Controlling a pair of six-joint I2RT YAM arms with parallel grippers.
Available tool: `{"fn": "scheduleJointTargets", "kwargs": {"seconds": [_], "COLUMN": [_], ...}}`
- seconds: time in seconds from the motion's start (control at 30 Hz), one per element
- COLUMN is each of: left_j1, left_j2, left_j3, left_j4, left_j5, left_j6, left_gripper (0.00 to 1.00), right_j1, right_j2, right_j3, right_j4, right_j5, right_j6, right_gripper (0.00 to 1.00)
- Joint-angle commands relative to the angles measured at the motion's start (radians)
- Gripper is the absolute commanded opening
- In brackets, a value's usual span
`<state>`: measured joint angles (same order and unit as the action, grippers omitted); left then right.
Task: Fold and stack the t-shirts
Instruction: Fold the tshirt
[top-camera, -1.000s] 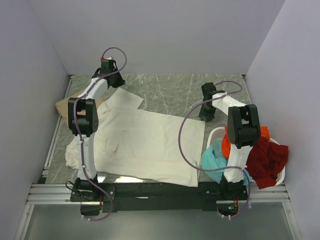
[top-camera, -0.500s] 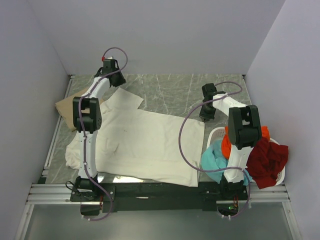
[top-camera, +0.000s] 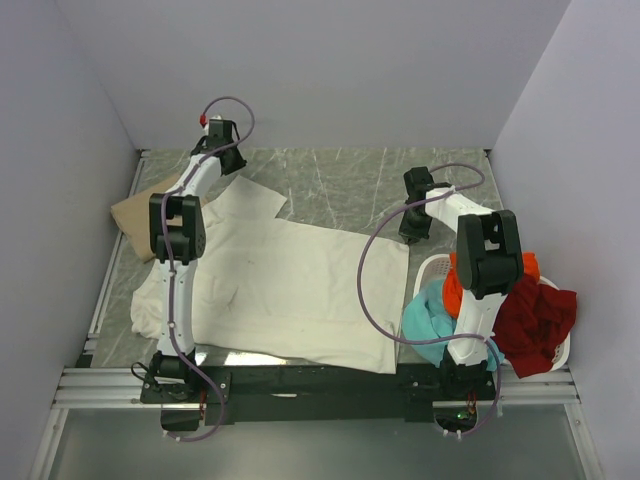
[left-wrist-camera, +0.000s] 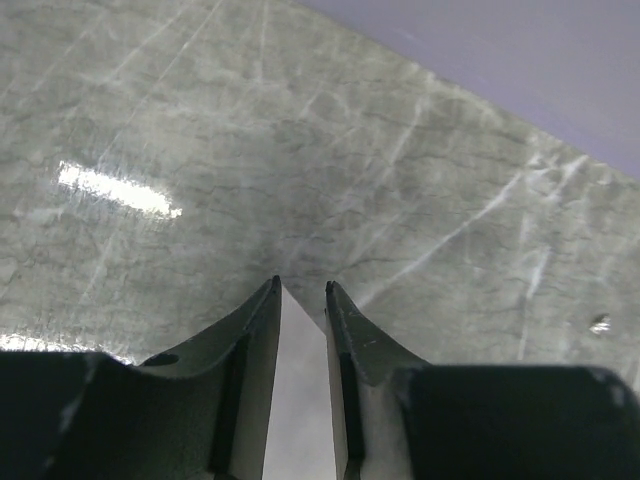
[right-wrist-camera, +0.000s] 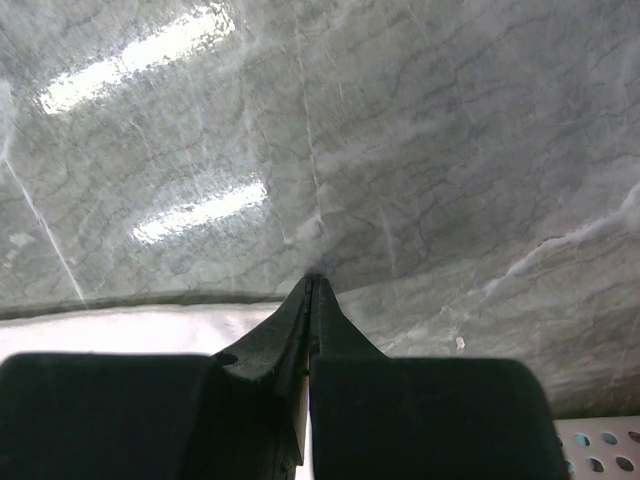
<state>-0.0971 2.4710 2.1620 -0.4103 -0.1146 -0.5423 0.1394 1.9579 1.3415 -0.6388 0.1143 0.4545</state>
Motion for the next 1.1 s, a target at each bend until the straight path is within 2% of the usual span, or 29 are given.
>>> {"fn": "scheduleJointTargets", "kwargs": {"seconds": [0.0, 0.33, 1.07], "left_j1": [0.002, 0.002, -0.033], "left_j2": [0.031, 0.062, 0.071], "left_j3": [0.045, 0.052, 0.002], "left_j4": [-0.016, -0.035, -0.050], "left_j5": [-0.045, -0.080, -0.054], "left_j6": [0.018, 0.016, 0.021], "left_gripper": [0.31, 0.35, 0.33], "right_j1": [-0.006, -0.004, -0.006], "right_j2": [-0.024, -0.024, -0.037], "right_j3": [-0.002, 0.024, 0.024], "right_j4": [-0.070, -0.075, -0.071], "right_j5": [0.018, -0.008, -0.024], "right_j6": [-0.007, -0.002, -0.004], "right_gripper": [0.00, 0.00, 0.00]}}
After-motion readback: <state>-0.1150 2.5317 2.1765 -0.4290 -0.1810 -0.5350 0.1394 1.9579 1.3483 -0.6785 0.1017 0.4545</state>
